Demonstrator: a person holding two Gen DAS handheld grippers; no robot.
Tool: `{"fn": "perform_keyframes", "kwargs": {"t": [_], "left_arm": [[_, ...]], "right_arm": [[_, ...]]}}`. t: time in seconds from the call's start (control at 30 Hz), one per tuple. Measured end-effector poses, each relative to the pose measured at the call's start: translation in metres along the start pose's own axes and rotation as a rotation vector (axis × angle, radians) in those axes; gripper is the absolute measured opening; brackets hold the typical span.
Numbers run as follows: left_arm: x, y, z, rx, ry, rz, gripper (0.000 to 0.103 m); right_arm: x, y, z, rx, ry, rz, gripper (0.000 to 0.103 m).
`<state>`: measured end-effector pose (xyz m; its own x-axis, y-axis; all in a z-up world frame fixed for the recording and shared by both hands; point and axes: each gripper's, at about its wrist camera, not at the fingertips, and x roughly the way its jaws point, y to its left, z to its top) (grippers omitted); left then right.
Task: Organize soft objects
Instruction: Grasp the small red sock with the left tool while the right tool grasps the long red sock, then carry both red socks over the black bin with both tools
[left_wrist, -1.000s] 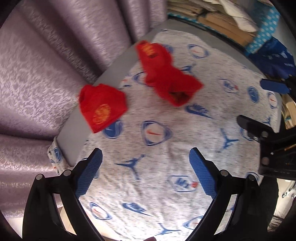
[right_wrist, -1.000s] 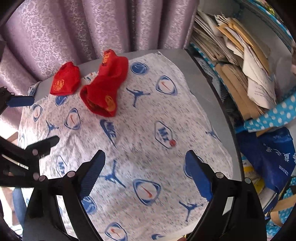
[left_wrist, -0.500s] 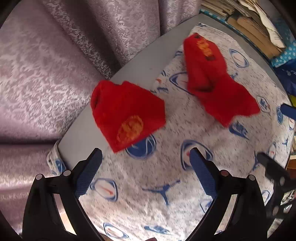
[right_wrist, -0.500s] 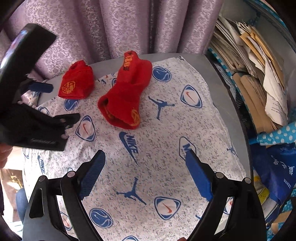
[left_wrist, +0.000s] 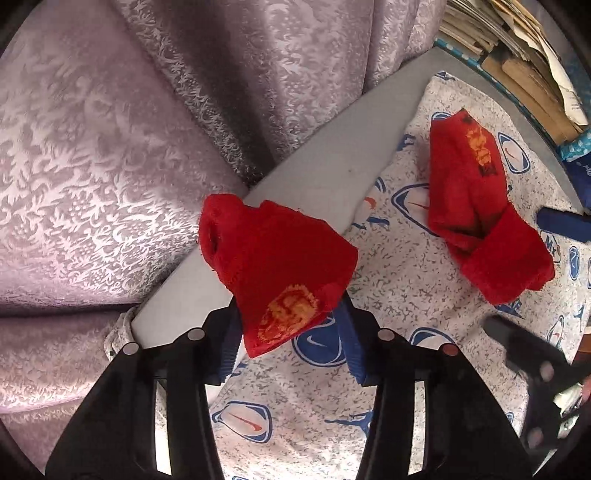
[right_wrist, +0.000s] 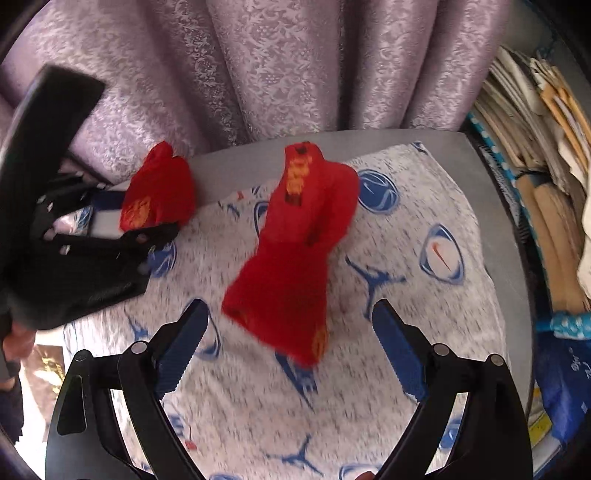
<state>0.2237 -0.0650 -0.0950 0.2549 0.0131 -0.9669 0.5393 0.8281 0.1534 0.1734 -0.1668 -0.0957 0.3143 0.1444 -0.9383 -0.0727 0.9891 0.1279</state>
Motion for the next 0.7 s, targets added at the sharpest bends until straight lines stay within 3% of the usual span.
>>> {"fn": "perform_keyframes", "kwargs": {"t": [0.17, 0.23, 0.27, 0.37, 0.7], "left_arm": [[-0.005, 0.006, -0.006, -0.012, -0.005, -0.006, 0.046], [-0.009, 0.009, -0.011, -0.015, -0.006, -0.005, 0.046], [-0.01, 0.01, -0.012, -0.016, -0.007, -0.005, 0.046], [-0.019, 0.011, -0.018, -0.016, -0.017, 0.001, 0.046], [-0.068, -0.004, -0.035, 0.017, -0.099, 0.027, 0.046]], "right_arm": [[0.023, 0.002, 0.017, -0.007, 0.037, -0.007, 0.085], [0.032, 0.001, 0.021, -0.006, 0.062, -0.039, 0.063], [0.032, 0.002, 0.023, -0.018, 0.049, -0.056, 0.059], [0.028, 0.002, 0.027, -0.022, 0.053, -0.049, 0.022], [-0.028, -0.002, 0.012, -0.04, -0.037, -0.064, 0.022]]}}
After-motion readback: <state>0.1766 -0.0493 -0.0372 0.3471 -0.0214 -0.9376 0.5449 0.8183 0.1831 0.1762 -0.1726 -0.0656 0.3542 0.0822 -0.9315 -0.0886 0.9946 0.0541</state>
